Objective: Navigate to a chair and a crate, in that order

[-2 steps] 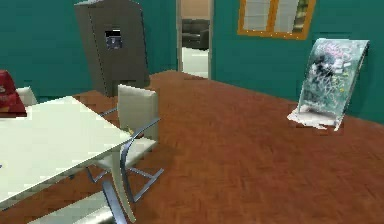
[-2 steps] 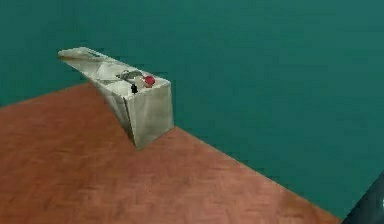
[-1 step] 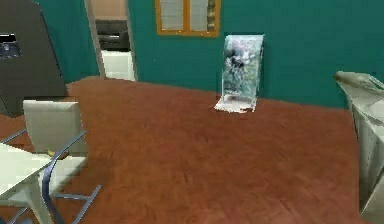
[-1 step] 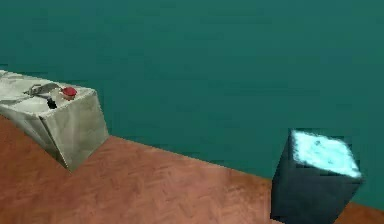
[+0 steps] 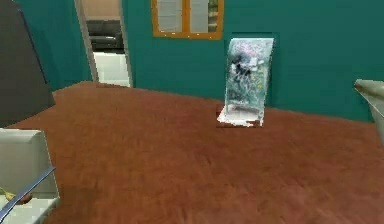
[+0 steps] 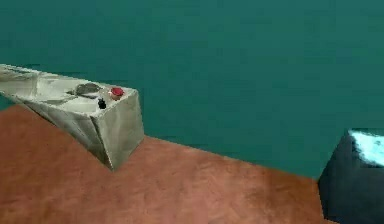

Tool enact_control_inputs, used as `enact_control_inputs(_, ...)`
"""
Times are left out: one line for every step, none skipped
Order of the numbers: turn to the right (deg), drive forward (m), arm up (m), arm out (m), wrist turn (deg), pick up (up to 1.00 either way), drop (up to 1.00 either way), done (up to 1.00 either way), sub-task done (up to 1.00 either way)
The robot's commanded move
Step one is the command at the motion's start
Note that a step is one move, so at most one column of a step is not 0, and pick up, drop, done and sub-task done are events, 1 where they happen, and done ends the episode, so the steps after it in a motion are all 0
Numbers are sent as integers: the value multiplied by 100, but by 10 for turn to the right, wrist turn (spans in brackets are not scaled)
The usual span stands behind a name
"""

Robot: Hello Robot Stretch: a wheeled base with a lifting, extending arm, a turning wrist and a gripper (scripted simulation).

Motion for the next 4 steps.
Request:
enact_control_inputs(-210, 0, 0, 0, 0, 0, 0, 0, 0)
enact_control_inputs(0, 100, 0, 0, 0, 0, 0, 0, 0)
enact_control_inputs(0, 100, 0, 0, 0, 0, 0, 0, 0)
enact_control_inputs(-30, 0, 0, 0, 0, 0, 0, 0, 0)
